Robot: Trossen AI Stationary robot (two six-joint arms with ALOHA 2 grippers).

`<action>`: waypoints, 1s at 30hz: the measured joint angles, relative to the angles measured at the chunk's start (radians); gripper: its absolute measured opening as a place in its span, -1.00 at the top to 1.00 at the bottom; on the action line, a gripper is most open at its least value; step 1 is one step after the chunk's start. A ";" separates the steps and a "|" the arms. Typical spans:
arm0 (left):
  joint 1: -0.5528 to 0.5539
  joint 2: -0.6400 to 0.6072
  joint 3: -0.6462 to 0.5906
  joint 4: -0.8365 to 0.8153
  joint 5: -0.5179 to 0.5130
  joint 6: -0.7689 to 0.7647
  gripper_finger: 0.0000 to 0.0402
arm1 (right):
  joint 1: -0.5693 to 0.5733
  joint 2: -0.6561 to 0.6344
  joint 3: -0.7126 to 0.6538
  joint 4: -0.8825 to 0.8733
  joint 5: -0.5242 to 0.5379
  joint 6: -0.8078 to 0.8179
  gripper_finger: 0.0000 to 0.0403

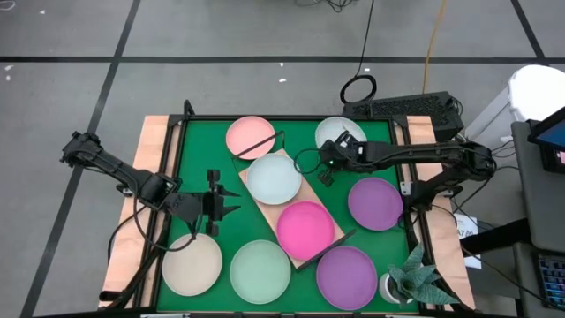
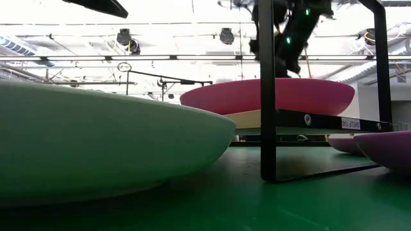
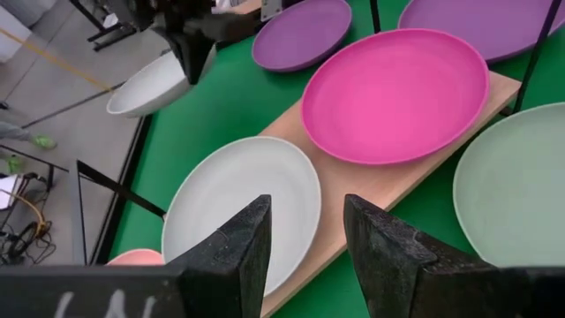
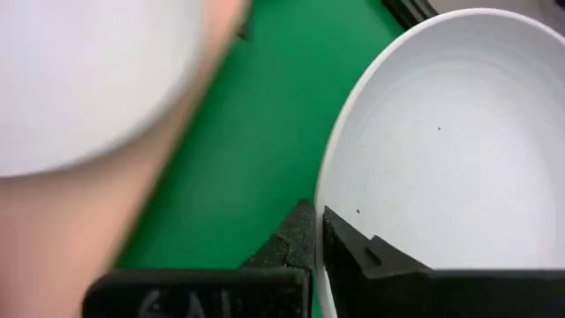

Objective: Place and stack plates onto a shelf
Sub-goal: Stack the gray plate on top of the gray plate on the shelf

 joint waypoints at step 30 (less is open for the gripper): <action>0.056 0.000 0.000 -0.030 0.000 -0.050 0.26 | 0.335 0.206 0.330 0.050 -0.015 -0.183 1.00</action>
